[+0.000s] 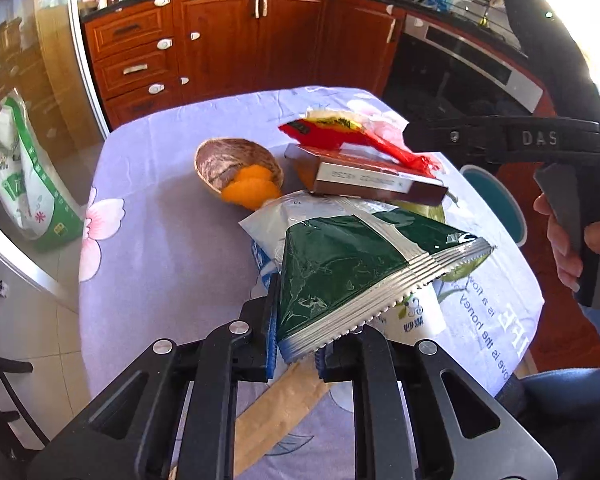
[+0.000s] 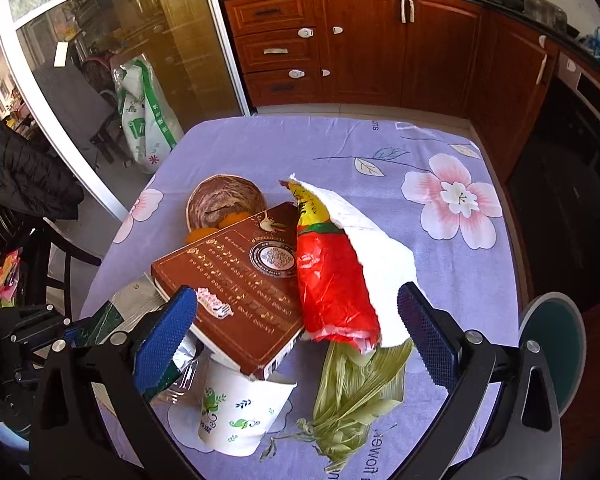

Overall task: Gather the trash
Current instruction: 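Grasp the green-and-silver snack bag with the left gripper and lift it, then grasp the white paper cup with the right gripper while the left holds the snack bag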

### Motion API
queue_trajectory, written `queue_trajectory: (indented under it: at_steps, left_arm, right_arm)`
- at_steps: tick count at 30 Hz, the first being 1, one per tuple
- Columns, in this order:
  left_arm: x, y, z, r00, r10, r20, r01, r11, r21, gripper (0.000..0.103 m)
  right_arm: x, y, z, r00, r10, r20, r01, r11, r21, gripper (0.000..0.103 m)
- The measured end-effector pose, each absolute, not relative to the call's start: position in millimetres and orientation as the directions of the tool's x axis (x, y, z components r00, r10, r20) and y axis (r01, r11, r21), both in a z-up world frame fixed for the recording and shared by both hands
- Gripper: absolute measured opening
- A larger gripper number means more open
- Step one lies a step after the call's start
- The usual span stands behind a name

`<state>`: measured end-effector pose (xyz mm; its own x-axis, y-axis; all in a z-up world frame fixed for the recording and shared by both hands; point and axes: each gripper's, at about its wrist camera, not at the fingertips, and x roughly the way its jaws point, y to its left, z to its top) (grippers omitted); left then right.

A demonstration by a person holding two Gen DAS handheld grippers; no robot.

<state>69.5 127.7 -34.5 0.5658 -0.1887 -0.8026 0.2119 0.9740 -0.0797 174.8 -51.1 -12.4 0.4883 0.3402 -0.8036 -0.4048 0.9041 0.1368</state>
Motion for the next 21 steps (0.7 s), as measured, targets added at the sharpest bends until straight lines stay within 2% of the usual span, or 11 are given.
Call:
queue_trajectory:
  at_steps: [4,10,11,13,15,21]
  left_arm:
    - [57,132,-45,0.542,-0.187,-0.82,0.197,0.976,-0.093,0.014]
    - [36,156,-26,0.574,-0.179,-0.799,0.149,0.982,-0.113,0.014]
    - [32,160,-23,0.58,-0.174,-0.796,0.143,0.983,-0.11,0.014]
    - [23,166,-19,0.592,-0.158,-0.79,0.13,0.986,-0.1,0.014]
    - [18,172,-15,0.603,-0.151,-0.783,0.112,0.988,-0.105,0.014]
    - [42,184,-20,0.623,-0.149,-0.768,0.04,0.987,-0.158,0.014]
  right_arm:
    - [156,-62,-15,0.509,0.296,-0.809,-0.385,0.918,0.094,0.097]
    - [135,-69,-25,0.47,0.306,-0.828,-0.373,0.919,0.128,0.096]
    - [133,-67,-28,0.465,0.306,-0.83,-0.375,0.918,0.129,0.095]
    - [127,-60,-32,0.476,0.28,-0.834,-0.386,0.918,0.088,0.085]
    - [118,-53,-35,0.493,0.253,-0.832,-0.398,0.916,0.043,0.085]
    - [104,-31,-44,0.443,0.289,-0.849,-0.442,0.894,0.074,0.084]
